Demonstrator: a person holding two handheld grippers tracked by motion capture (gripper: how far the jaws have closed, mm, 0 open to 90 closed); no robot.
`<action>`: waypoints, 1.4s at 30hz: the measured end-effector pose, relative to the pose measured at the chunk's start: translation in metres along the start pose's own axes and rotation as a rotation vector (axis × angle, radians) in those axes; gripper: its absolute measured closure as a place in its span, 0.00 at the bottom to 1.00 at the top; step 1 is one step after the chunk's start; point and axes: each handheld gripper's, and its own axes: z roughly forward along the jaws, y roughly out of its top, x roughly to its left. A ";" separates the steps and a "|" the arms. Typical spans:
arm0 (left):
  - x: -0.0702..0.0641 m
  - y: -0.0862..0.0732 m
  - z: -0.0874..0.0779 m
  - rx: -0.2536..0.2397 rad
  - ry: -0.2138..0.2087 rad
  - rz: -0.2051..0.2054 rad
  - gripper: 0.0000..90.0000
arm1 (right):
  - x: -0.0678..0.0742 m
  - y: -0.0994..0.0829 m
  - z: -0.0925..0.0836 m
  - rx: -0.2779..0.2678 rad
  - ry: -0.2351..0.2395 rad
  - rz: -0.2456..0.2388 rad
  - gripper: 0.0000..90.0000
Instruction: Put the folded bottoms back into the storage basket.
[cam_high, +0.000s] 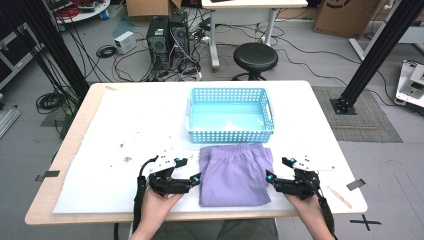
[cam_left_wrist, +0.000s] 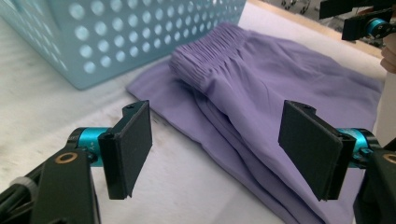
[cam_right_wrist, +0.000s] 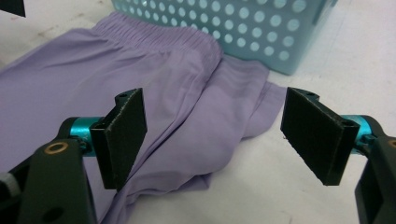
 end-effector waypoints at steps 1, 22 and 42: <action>-0.002 -0.001 0.002 0.006 -0.007 -0.009 0.29 | 0.003 -0.001 0.001 0.010 -0.001 0.001 0.25; -0.013 -0.005 0.030 0.204 0.018 -0.145 0.36 | 0.021 -0.009 0.023 0.218 -0.039 0.059 0.26; -0.012 -0.005 0.028 0.185 0.067 -0.209 0.38 | 0.021 -0.012 0.025 0.242 -0.026 0.068 0.40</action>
